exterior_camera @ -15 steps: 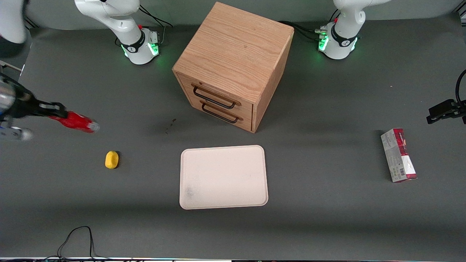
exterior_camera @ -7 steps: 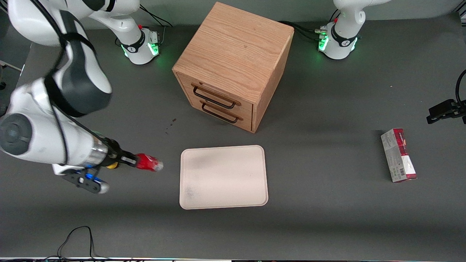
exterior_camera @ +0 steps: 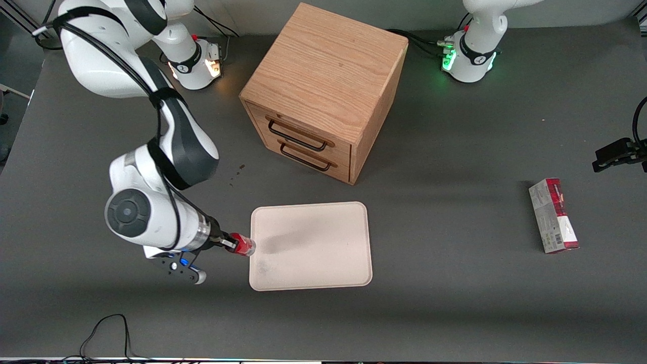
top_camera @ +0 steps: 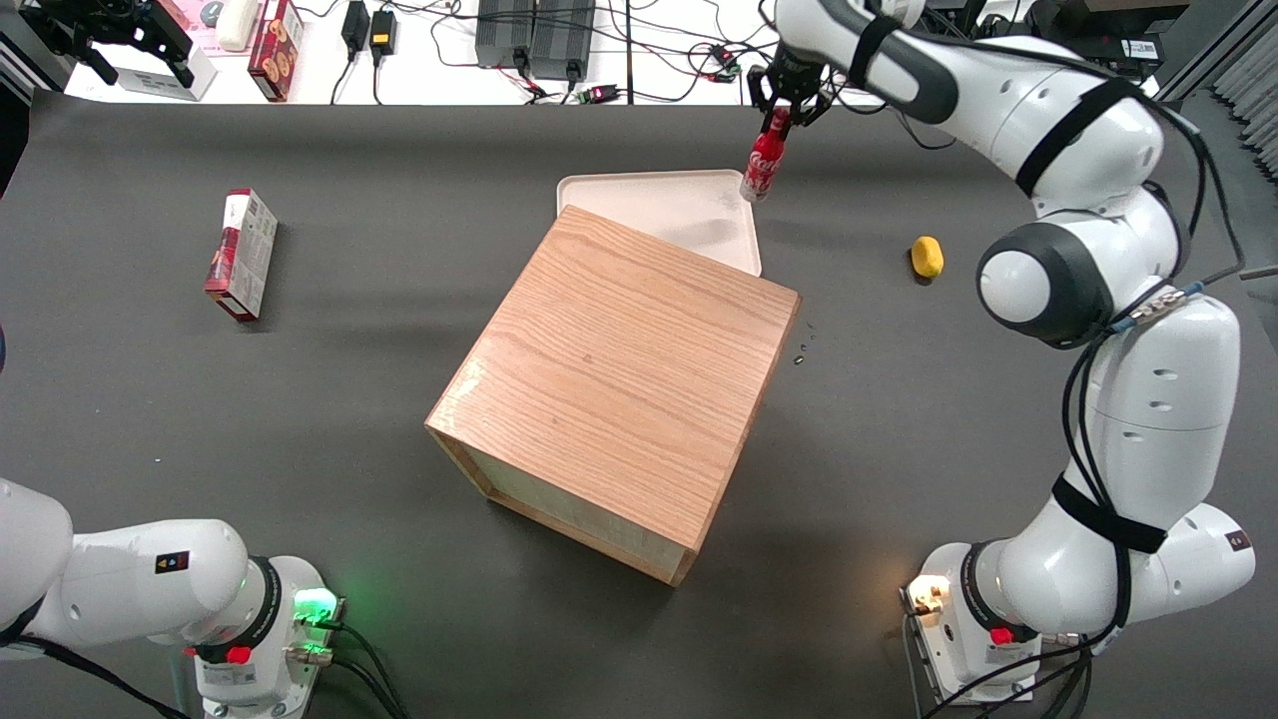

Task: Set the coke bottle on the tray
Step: 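Lift the bottle and carry it over the white tray's corner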

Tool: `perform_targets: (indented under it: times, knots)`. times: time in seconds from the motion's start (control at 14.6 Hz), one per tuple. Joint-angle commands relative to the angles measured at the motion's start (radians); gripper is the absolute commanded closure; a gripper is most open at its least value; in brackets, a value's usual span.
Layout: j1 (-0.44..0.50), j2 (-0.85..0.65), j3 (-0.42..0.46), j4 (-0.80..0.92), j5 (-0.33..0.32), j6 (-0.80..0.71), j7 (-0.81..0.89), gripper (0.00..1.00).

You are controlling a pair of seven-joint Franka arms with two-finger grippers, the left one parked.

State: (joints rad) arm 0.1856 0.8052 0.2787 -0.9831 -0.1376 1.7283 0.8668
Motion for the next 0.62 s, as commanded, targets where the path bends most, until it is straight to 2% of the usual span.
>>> perform_targets:
  times: [0.0, 0.55]
  knots:
    - [0.041, 0.06, -0.004, 0.057, -0.042, 0.033, 0.064, 1.0]
    - [0.046, 0.095, -0.01, 0.049, -0.046, 0.079, 0.104, 1.0]
